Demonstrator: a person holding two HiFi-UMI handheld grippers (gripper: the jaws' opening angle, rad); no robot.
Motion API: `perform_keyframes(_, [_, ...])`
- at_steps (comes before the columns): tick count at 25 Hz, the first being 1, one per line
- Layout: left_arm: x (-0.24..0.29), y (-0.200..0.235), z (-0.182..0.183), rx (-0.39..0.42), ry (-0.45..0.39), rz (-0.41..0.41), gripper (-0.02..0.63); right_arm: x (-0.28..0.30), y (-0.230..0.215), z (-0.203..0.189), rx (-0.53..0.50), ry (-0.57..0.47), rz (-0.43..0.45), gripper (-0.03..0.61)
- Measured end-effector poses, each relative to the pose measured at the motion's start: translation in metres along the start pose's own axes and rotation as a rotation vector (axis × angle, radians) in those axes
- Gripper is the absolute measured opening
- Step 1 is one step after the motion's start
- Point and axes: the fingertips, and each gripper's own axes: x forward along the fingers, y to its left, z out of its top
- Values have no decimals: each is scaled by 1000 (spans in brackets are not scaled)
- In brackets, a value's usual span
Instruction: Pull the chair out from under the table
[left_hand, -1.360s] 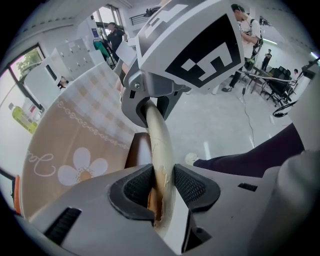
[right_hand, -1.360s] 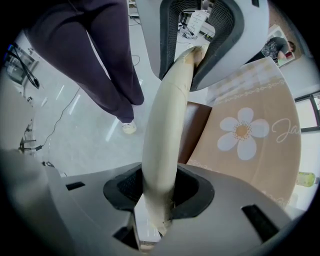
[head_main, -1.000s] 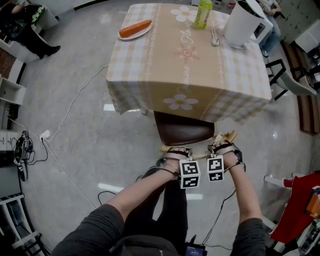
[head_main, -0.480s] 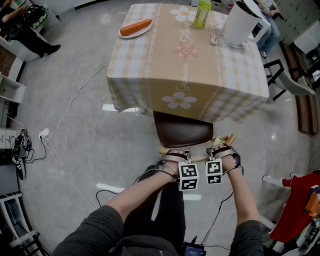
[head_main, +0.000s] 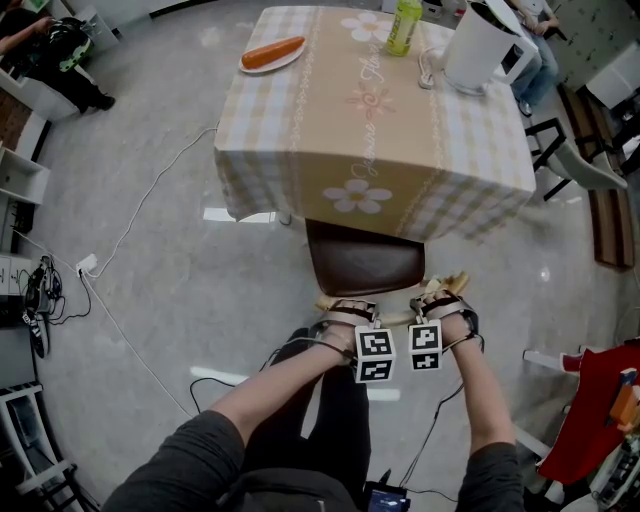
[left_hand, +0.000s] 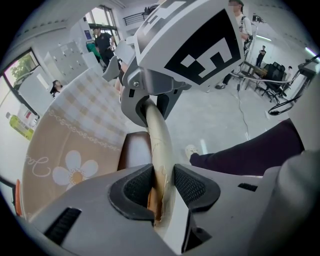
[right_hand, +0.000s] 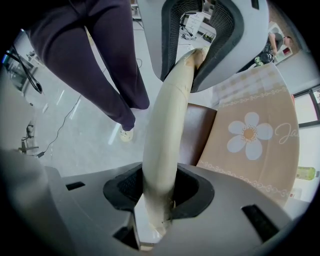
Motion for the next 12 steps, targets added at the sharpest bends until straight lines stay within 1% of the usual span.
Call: perform_keyframes(12, [-2,-14,0,17,16,-3,142,-4,14,9,14,-13,13,132])
